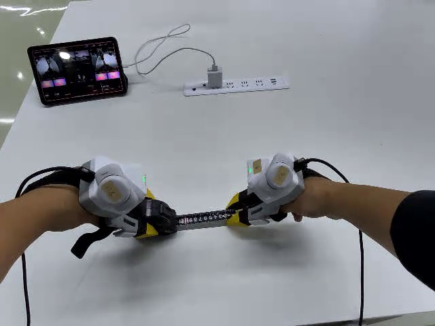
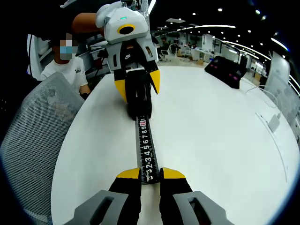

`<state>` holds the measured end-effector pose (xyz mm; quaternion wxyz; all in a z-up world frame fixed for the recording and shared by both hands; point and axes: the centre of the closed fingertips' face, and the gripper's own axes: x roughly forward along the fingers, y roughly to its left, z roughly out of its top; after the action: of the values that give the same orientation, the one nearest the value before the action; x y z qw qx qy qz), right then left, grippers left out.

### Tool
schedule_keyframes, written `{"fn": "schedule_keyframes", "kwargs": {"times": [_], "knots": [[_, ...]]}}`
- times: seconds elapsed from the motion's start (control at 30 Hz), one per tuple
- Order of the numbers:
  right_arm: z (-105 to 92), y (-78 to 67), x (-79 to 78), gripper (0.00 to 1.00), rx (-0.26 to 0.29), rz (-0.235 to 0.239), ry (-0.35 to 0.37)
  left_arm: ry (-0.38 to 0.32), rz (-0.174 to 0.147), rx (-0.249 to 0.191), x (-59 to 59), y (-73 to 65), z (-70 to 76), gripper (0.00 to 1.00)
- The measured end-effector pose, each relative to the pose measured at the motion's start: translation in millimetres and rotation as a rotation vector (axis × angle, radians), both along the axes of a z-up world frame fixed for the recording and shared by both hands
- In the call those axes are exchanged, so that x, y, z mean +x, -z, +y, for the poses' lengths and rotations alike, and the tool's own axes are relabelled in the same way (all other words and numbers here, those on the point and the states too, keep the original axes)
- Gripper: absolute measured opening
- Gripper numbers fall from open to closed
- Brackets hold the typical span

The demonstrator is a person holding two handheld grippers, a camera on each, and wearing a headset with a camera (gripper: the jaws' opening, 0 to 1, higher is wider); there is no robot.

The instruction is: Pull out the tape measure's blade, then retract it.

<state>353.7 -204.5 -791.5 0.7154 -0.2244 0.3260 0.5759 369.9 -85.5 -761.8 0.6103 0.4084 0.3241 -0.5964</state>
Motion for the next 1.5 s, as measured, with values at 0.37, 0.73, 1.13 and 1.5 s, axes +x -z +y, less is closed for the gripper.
{"fn": "schedule_keyframes", "kwargs": {"times": [0.37, 0.73, 1.13, 1.5], "knots": [[-7.1, -0.1, -0.7, 0.10, -0.008, -0.002, 0.004, -0.002, -0.001, -0.001, 1.2, 0.7, 0.2, 0.32], [-13.0, -0.5, -2.2, 0.10, -0.006, -0.003, 0.010, -0.004, 0.000, -0.001, 2.5, 1.7, 1.1, 0.32], [-21.5, -0.1, -2.9, 0.10, -0.010, 0.002, 0.018, -0.005, 0.001, -0.002, 2.4, 1.8, 1.4, 0.32], [-29.7, 0.2, -4.1, 0.10, -0.014, 0.001, 0.025, -0.006, -0.002, -0.003, 2.6, 1.7, 1.2, 0.32]]}}
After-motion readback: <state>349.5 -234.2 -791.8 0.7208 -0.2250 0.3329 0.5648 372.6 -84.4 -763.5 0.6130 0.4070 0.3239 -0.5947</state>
